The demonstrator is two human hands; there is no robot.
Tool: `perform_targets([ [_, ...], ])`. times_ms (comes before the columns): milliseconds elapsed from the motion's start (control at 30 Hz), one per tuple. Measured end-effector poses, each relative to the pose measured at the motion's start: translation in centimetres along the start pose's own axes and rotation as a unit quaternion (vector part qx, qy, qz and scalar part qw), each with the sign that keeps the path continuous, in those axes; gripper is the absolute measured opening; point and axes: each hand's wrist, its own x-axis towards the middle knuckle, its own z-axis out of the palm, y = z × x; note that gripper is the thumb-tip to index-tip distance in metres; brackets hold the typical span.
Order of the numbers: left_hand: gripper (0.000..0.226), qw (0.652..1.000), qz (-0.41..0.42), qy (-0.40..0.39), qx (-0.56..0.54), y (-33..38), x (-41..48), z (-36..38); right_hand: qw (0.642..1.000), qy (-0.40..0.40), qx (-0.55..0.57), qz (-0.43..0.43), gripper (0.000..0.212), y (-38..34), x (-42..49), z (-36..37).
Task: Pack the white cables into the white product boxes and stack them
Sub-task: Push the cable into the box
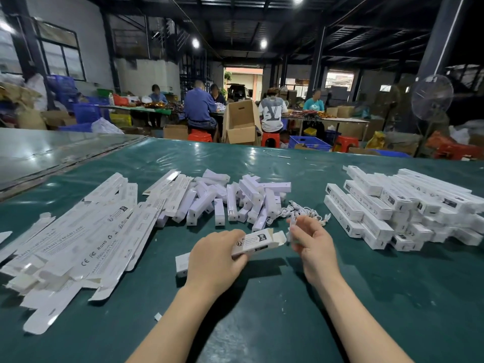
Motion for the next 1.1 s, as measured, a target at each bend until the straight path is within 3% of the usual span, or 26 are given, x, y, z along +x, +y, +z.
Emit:
perform_targets([
  [133,0.034,1.0,-0.015,-0.01,0.002,-0.5,0.0,-0.2,0.998,-0.035,0.052,0.026,0.026,0.1,0.0,-0.3],
  [333,0.033,0.996,-0.043,-0.062,0.055,-1.0,0.2,-0.1,0.985,-0.01,-0.167,-0.042,0.03,0.7,-0.2,-0.7],
  [667,0.032,0.995,-0.05,-0.066,0.059,-1.0,0.3,0.1,0.964,-0.033,-0.262,0.012,0.025,-0.1,0.5,-1.5],
  [733,0.032,0.995,-0.049,-0.066,0.06,-1.1,0.3,0.1,0.944,-0.015,-0.328,-0.023,0.023,-0.1,0.7,-1.6],
  [833,0.032,0.995,-0.05,-0.065,0.06,-1.1,0.3,0.2,0.887,0.0,-0.456,-0.078,0.019,-0.2,0.8,-2.2],
  [933,0.033,0.995,-0.05,-0.063,0.059,-1.1,0.4,0.2,0.85,0.019,-0.521,-0.08,0.027,-0.1,0.9,-3.0],
  [1100,0.034,0.995,-0.047,-0.064,0.06,-1.2,0.4,0.2,0.85,-0.005,-0.523,-0.065,0.027,-0.3,1.0,-2.9],
])
